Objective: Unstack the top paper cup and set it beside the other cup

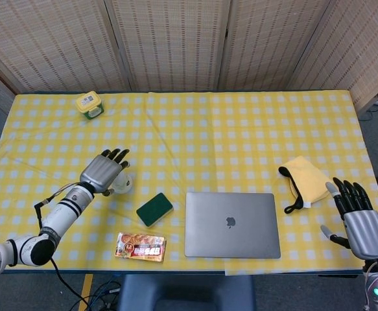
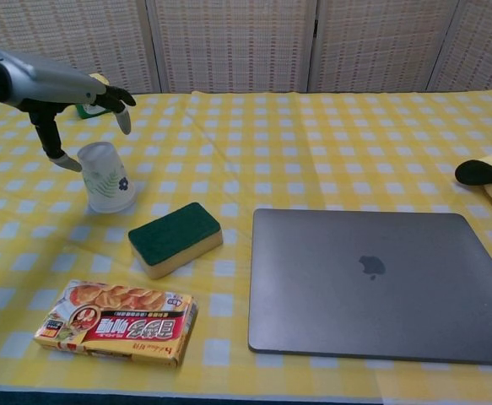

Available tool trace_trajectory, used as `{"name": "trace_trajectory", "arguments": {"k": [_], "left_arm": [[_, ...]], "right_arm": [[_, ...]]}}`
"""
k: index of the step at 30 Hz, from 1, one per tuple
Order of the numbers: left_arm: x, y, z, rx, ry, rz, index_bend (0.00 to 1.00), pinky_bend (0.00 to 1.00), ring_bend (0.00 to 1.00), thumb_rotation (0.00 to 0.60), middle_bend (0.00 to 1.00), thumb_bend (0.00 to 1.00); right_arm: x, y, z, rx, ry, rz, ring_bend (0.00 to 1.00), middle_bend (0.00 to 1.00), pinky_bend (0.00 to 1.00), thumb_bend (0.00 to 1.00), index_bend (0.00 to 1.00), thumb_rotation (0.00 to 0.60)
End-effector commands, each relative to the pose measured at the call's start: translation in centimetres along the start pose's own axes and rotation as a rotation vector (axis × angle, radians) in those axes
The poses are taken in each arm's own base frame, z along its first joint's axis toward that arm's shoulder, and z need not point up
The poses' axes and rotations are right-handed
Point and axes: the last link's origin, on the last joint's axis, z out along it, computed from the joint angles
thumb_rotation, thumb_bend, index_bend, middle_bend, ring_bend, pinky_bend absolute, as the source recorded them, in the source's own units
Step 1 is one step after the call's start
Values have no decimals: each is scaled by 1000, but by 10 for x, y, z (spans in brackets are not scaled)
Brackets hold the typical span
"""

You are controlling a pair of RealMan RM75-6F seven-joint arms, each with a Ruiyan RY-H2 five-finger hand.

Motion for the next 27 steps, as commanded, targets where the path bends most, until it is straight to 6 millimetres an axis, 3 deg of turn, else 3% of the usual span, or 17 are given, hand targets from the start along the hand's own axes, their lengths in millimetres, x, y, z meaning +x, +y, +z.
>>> {"name": "trace_trajectory", "arguments": {"k": [1,13,27], "left_arm": [[-1,1,3,0,-7,2,238,163,0,600,1,257],[-4,-12,11,41,-10,38,243,163,0,600,2,257],[-11,-13,13,51,-43,41,297,163,0,600,1,257]], "right_arm": [[0,0,0,-1,-1,-1,0,0,0,186,0,600],[-1,0,1,-9,1,-4,0,0,0,186,0,600],[-1,0,1,-12,2,-7,0,0,0,186,0,600]]}}
